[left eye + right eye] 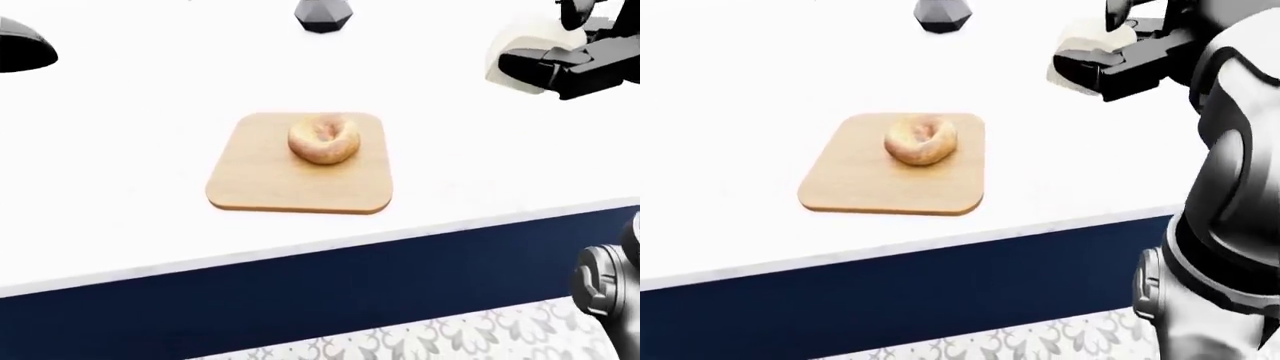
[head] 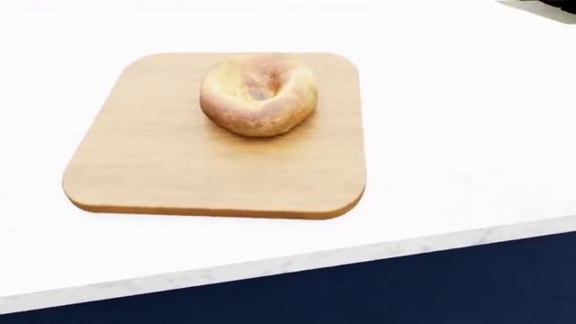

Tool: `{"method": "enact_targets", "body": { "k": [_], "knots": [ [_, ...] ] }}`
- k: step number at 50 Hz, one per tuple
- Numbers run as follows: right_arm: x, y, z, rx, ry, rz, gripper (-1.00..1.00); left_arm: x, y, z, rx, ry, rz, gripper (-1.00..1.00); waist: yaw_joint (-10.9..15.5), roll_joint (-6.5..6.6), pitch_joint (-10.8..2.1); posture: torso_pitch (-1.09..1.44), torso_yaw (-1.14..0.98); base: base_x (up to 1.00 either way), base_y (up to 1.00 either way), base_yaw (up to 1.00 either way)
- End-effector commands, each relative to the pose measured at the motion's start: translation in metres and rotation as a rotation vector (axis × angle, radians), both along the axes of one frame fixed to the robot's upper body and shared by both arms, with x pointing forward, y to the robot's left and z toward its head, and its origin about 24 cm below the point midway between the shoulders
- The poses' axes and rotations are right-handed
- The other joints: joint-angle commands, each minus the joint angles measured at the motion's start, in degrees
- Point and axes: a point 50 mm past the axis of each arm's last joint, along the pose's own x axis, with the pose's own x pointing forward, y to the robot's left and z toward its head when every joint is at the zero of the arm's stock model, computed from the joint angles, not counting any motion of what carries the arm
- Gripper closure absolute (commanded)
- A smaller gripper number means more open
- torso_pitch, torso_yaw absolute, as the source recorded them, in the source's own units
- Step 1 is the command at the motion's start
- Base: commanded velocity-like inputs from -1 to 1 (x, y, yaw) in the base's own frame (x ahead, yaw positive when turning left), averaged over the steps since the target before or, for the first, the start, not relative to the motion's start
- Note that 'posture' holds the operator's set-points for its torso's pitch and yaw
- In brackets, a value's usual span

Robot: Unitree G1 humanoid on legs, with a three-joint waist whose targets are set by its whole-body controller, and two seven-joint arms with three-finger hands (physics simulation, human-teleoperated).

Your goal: Pick up the wedge of cheese and place it on the slice of bread to prepare a simple cheese on bread dish.

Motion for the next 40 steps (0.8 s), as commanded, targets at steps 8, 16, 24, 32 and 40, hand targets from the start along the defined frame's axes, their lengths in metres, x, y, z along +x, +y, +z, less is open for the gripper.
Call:
{"method": "enact_targets", "body": {
  "k": [8,16,24,32,40],
  "knots": [
    [0.038,0.026,0.043,-0.018,-0.080,0.087,1.00,-0.005,0.001,0.007,-0.008,-0.059,0.002,-1.00,-0.5,1.24,-1.17,0.00,0.00,0.00,0.00,0.00],
    [0.082,0.066,0.071,-0.080,-0.081,0.146,1.00,-0.001,0.002,0.004,-0.009,-0.045,0.002,-1.00,-1.1,2.56,-1.39,0.00,0.00,0.00,0.00,0.00],
    [0.112,0.108,0.086,-0.090,-0.092,0.178,1.00,0.001,0.002,0.001,-0.001,-0.038,0.015,-1.00,-1.7,3.59,-1.40,0.00,0.00,0.00,0.00,0.00],
    [0.123,0.144,0.074,-0.114,-0.094,0.240,1.00,0.004,0.002,0.000,-0.004,-0.033,0.015,-1.00,-2.1,3.85,-1.56,0.00,0.00,0.00,0.00,0.00],
    [0.128,0.164,0.056,-0.112,-0.055,0.256,1.00,0.005,0.002,-0.001,-0.007,-0.032,0.009,-1.00,-2.0,3.89,-1.38,0.00,0.00,0.00,0.00,0.00]
  ]
}}
